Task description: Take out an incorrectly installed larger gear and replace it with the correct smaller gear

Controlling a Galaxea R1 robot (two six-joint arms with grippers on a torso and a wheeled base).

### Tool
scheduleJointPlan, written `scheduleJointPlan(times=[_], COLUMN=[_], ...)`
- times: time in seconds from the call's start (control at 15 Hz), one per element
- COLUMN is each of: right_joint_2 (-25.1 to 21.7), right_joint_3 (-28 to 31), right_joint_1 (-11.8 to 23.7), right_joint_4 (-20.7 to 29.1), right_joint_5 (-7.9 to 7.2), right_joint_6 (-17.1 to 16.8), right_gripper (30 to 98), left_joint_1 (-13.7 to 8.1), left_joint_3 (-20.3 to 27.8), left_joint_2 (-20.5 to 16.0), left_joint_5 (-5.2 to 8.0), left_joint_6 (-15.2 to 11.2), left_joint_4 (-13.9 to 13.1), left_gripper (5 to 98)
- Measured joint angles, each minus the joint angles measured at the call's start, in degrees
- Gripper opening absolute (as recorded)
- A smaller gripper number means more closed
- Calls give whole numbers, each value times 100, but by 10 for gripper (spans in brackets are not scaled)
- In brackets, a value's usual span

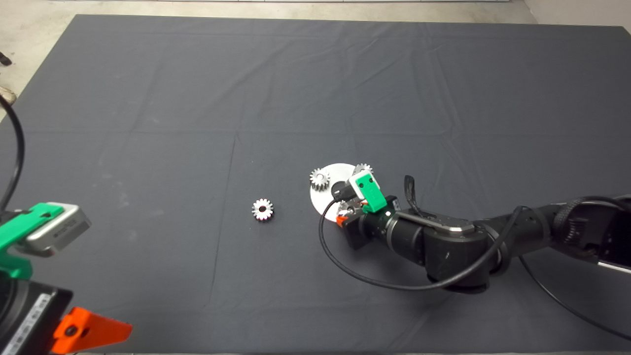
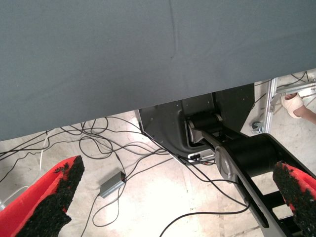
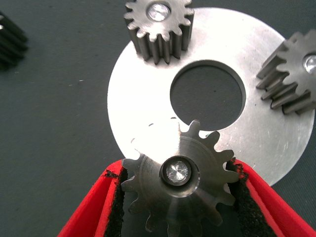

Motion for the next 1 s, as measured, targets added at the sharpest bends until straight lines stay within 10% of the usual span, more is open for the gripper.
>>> scheduleJointPlan(times=[0.67,1.0], right_joint_2=[-223,-1424], right_joint_3=[925,1223], right_joint_1=[273,358], right_joint_4=[51,52], right_joint_5=[-110,-141], right_joint_6=[0,4], right_gripper=[494,494], left_joint_1=[0,0], left_joint_3=[13,11], left_joint_2=[-11,14], left_joint_5=[4,57], left_joint_6=[-1,-39], left_joint_4=[-1,-1], left_gripper=[982,982])
